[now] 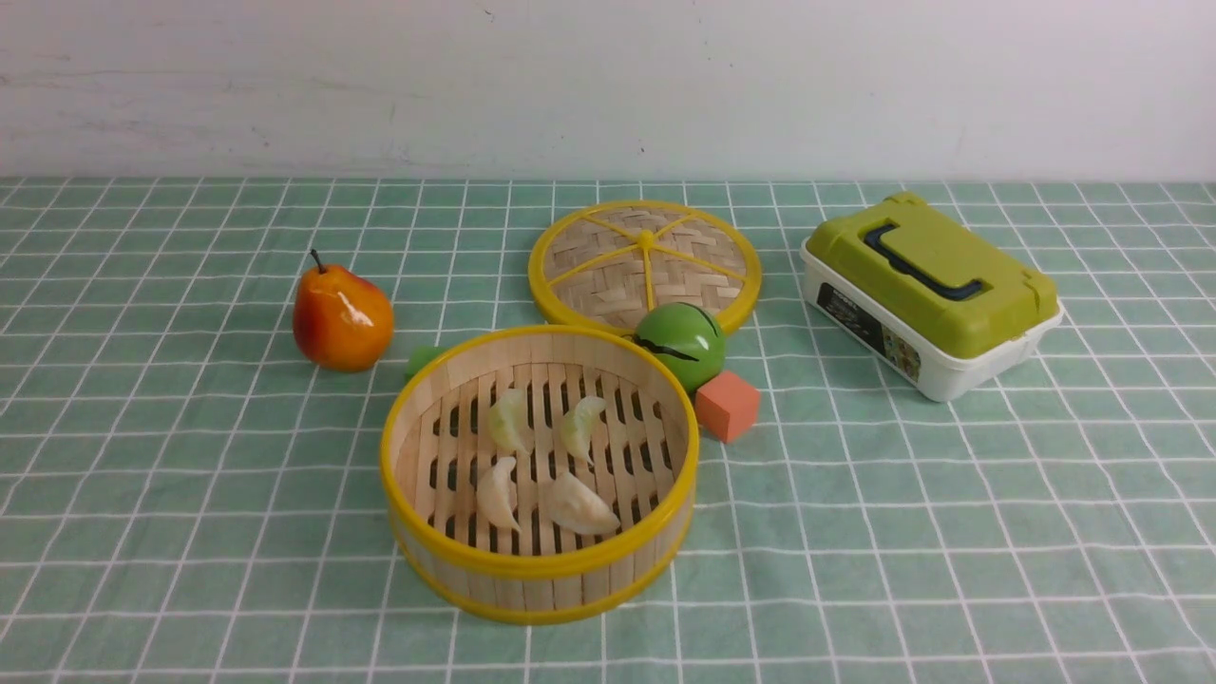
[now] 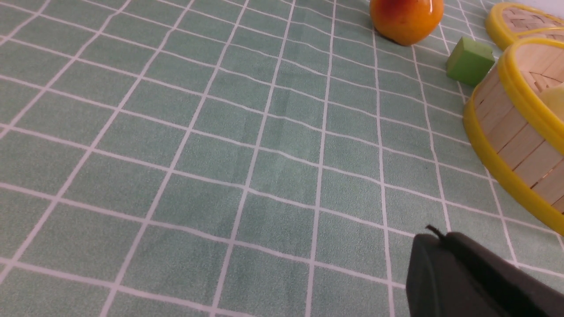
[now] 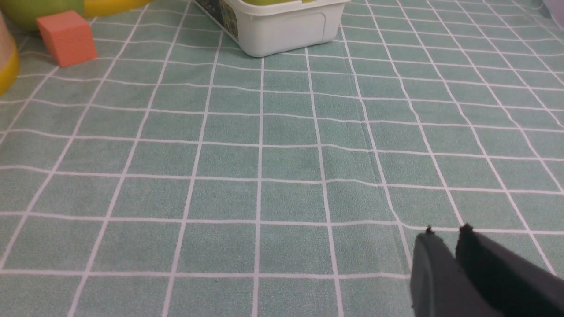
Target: Put the dumplings into the steamer on the table with the blue tablecloth.
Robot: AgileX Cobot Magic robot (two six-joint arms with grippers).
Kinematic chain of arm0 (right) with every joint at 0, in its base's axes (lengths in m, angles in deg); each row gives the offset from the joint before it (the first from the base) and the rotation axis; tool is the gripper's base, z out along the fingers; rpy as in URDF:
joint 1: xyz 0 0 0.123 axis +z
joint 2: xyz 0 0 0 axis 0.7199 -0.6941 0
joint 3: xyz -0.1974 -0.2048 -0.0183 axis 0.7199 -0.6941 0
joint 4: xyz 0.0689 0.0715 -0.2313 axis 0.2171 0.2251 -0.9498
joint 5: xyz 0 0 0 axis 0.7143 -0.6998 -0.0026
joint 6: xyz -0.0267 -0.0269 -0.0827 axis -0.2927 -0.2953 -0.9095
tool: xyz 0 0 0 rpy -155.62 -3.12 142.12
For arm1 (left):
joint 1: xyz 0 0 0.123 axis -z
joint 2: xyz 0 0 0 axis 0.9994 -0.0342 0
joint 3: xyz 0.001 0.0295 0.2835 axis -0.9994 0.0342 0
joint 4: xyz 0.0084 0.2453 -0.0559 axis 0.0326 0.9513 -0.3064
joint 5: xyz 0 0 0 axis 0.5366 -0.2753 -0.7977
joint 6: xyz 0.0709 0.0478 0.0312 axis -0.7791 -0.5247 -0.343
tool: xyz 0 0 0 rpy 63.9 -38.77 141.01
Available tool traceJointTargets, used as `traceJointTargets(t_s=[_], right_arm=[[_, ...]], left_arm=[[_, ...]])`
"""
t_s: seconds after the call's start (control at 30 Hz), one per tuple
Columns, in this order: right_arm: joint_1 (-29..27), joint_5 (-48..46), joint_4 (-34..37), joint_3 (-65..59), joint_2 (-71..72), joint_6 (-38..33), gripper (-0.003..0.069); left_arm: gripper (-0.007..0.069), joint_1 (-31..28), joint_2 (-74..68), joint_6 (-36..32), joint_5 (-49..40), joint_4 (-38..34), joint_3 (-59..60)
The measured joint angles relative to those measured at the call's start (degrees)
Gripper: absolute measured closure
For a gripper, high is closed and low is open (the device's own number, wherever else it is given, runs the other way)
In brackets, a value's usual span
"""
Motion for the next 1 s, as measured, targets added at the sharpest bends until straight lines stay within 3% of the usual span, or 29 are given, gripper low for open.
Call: traceJointTargets(t_s=[1.0], right_arm=[[0.0, 0.0, 0.0, 0.0, 0.0, 0.0, 0.054]], left_arm=[[0.0614, 2.4, 0.0, 0.0, 0.0, 0.0, 0.0]])
